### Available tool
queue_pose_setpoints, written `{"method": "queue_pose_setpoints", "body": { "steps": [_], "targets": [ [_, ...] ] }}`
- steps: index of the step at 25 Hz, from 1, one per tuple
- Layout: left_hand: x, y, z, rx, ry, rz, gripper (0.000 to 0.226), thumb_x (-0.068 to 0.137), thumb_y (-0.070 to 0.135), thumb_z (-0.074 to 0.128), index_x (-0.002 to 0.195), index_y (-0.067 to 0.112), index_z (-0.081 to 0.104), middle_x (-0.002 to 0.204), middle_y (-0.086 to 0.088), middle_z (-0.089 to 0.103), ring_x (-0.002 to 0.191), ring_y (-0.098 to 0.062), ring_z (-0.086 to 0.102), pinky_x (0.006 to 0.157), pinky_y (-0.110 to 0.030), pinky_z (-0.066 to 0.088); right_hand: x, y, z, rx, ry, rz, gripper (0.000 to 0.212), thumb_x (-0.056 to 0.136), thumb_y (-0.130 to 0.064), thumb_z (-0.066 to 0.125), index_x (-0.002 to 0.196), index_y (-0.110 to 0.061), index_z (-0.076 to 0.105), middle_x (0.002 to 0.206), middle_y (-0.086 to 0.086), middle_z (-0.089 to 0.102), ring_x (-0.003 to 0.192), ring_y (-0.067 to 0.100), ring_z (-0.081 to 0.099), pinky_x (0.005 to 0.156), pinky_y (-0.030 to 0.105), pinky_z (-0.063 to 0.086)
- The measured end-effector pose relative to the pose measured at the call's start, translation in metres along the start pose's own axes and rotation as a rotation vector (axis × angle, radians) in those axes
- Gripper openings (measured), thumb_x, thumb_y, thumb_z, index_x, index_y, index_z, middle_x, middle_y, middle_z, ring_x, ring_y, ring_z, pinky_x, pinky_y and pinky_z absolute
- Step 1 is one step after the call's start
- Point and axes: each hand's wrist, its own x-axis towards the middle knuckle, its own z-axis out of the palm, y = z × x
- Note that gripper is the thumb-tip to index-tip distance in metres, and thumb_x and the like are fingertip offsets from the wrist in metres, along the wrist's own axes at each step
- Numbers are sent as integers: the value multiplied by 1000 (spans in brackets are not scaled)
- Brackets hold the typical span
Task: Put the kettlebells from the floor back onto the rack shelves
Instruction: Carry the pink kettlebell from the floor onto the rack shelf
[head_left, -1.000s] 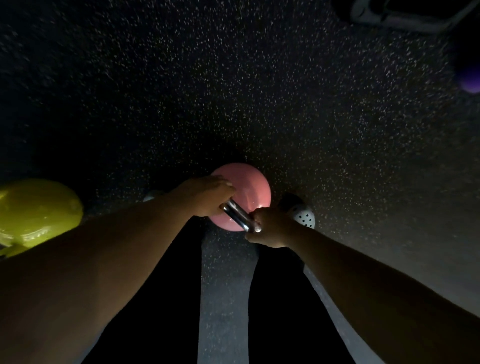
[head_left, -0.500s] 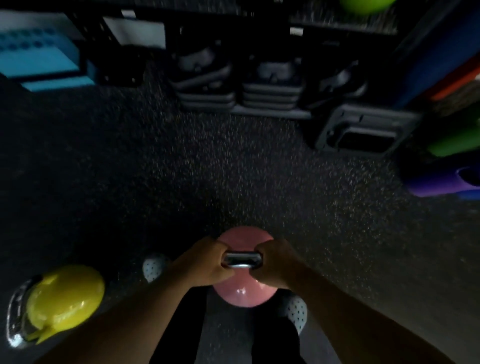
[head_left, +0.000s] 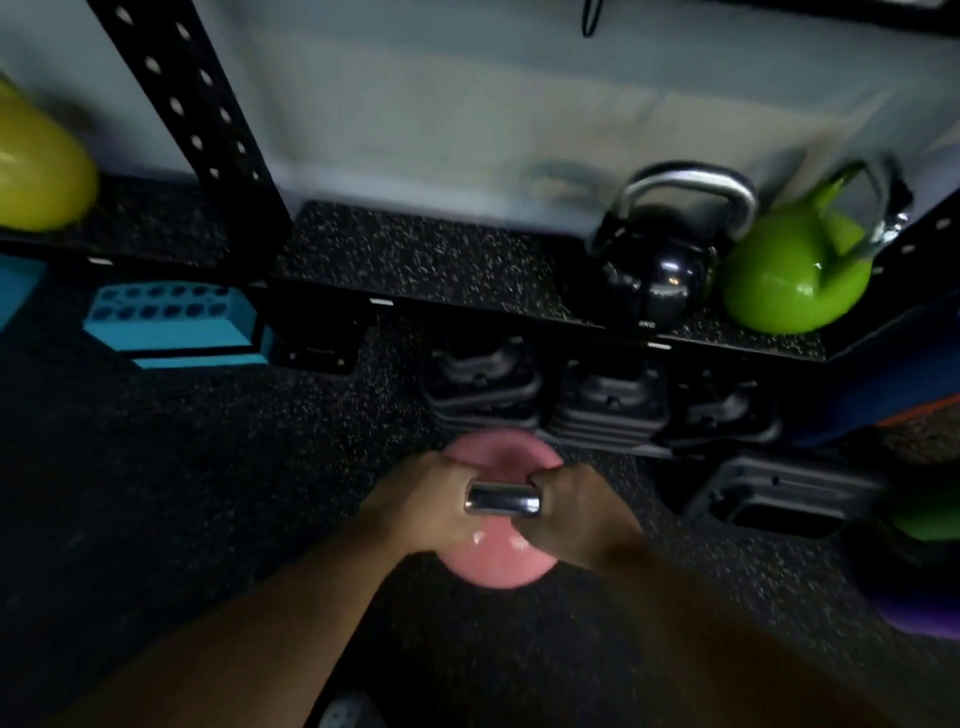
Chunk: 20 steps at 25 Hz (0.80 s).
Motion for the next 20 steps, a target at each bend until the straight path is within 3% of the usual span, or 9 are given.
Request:
{"method": "queue_pose_setpoints", "body": {
  "steps": [3, 6, 8, 10, 13, 18, 20],
  "targets": [
    [39, -32, -89, 98, 120, 25, 16, 81, 35, 62, 87, 22, 69, 89, -4, 74, 80, -27, 70, 65, -31, 54, 84, -37, -37, 14, 187, -48, 43, 68, -45, 45, 73, -10, 69, 69, 17, 72, 65, 40, 68, 56, 36, 51],
    [82, -62, -169, 169, 233, 63, 11, 83, 33, 63, 75, 26, 59, 85, -3, 71, 76, -26, 69, 61, -27, 46, 166, -61, -81, -9, 291, -103, 19, 73, -25, 67, 79, -8, 73, 68, 16, 73, 61, 35, 69, 55, 28, 50],
    [112, -74, -205, 206, 304, 83, 12, 83, 32, 65, 75, 27, 58, 83, -3, 71, 74, -25, 68, 60, -26, 45, 210, -68, -104, -38, 367, -139, 15, 72, -17, 73, 83, -8, 75, 70, 14, 74, 61, 31, 70, 57, 20, 45],
    [142, -85, -233, 200, 378, 90, 10, 82, 30, 66, 76, 27, 59, 84, -5, 71, 76, -27, 68, 63, -30, 51, 252, -70, -121, -54, 474, -166, 15, 67, -14, 77, 79, -7, 74, 65, 15, 72, 57, 33, 68, 53, 24, 46],
    [182, -96, -259, 196, 436, 65, 11, 80, 29, 66, 75, 27, 57, 82, -5, 70, 78, -28, 68, 64, -31, 49, 304, -65, -135, -48, 449, -179, 17, 71, -14, 74, 85, -4, 73, 71, 19, 72, 66, 39, 67, 58, 30, 48],
    [221, -107, -272, 124, 438, 14, 14, 80, 23, 69, 77, 27, 56, 73, 3, 63, 68, -21, 60, 58, -26, 39, 354, -49, -140, -13, 424, -195, 17, 77, -16, 71, 91, -6, 73, 79, 17, 74, 71, 35, 68, 63, 26, 43],
    [236, -110, -281, 73, 465, 23, 21, 80, 22, 70, 75, 30, 51, 63, 11, 53, 63, -17, 54, 51, -23, 33, 370, -49, -146, 12, 408, -154, 18, 81, -18, 69, 95, -7, 71, 83, 15, 74, 74, 32, 67, 65, 28, 47]
  ]
}}
